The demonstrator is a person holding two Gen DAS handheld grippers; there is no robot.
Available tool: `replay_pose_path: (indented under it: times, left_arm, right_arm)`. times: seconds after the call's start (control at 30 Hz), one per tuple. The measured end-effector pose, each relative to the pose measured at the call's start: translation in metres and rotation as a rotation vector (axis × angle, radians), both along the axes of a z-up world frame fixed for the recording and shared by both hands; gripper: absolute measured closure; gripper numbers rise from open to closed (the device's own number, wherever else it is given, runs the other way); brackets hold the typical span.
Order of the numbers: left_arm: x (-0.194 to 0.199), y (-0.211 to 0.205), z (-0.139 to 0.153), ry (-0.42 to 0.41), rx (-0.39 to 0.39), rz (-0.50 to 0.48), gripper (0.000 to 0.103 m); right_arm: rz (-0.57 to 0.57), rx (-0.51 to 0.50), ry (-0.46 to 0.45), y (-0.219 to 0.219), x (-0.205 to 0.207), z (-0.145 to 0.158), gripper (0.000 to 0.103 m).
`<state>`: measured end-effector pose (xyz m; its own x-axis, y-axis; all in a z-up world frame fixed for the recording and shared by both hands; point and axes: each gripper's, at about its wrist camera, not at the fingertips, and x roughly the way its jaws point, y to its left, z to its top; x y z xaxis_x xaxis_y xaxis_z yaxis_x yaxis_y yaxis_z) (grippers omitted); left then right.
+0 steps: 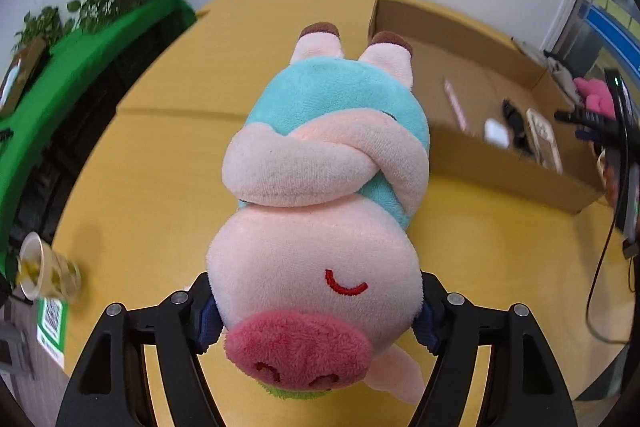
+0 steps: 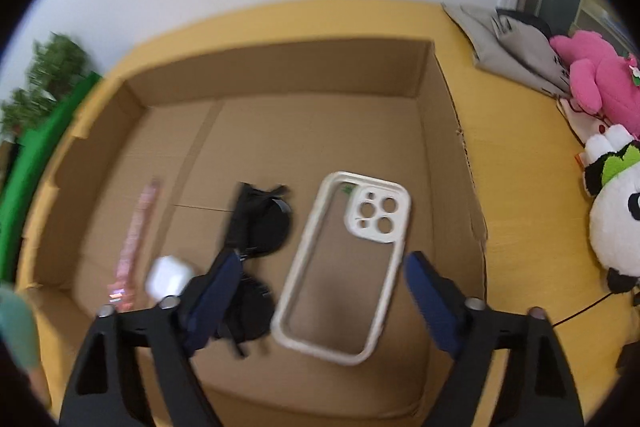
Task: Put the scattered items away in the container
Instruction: 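Grasp the pig plush with the left gripper and lift it from the box, then lower the pig plush onto the table with the left gripper while the right grasps the phone case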
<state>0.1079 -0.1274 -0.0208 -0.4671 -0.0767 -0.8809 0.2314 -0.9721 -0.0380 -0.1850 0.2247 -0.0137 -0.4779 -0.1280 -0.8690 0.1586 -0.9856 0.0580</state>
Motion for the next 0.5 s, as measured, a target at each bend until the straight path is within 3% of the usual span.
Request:
replay_pose_path:
  times: [0.03, 0.13, 0.23, 0.5]
  left_arm:
    - [0.002, 0.003, -0.008, -0.016, 0.005, -0.003, 0.023]
    - [0.004, 0.012, -0.031, -0.055, 0.017, -0.019, 0.021]
    - [0.004, 0.020, -0.035, -0.036, -0.009, -0.028, 0.016]
    - [0.005, 0.022, -0.035, -0.006, -0.014, -0.021, 0.014]
  right_arm:
    - [0.000, 0.037, -0.020, -0.003, -0.006, -0.007, 0.029]
    - [0.005, 0.099, -0.092, -0.007, -0.012, -0.028, 0.028]
    - [0.011, 0.229, -0.100, -0.017, -0.009, -0.039, 0.027]
    - [0.048, 0.194, -0.215, -0.023, -0.017, -0.053, 0.036]
